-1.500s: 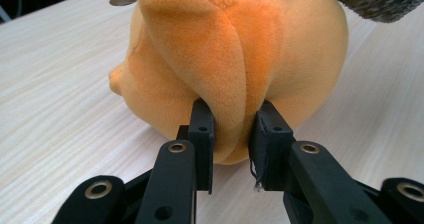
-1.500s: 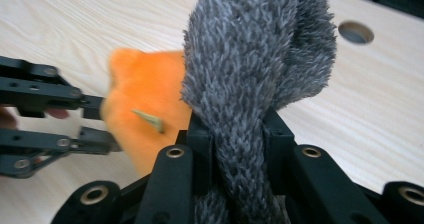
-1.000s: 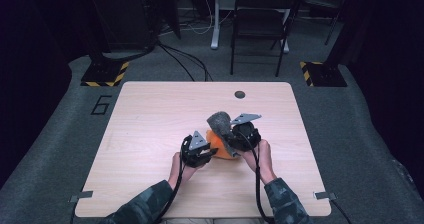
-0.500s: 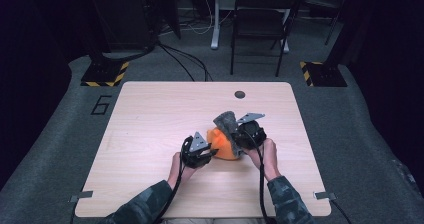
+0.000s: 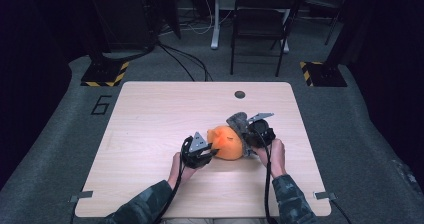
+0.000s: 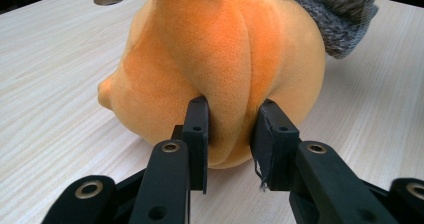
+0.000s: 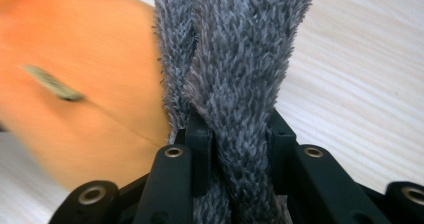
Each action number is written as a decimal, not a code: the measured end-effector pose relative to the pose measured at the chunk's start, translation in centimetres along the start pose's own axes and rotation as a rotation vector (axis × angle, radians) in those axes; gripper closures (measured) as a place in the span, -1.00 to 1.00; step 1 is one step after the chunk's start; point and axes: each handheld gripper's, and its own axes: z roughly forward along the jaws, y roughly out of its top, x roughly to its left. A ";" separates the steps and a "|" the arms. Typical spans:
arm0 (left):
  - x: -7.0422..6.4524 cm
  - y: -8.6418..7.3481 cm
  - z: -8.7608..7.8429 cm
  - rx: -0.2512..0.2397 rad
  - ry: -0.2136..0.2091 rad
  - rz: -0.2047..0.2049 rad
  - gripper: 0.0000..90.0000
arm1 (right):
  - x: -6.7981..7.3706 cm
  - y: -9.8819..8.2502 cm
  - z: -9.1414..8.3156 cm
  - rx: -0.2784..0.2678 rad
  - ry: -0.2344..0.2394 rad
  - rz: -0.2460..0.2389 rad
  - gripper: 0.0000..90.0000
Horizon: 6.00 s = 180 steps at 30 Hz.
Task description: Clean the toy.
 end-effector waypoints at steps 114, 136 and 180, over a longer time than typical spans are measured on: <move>0.3 0.6 -0.5 -0.037 0.057 -0.073 0.72 | 2.2 2.2 -3.8 -0.135 0.092 -0.029 0.63; 1.0 0.1 -0.4 -0.007 0.023 -0.042 0.66 | 3.3 1.6 -1.5 -0.056 0.004 -0.097 0.61; 1.2 -0.2 -0.4 -0.021 0.012 -0.045 0.64 | 4.9 3.0 -4.3 -0.194 0.167 -0.038 0.59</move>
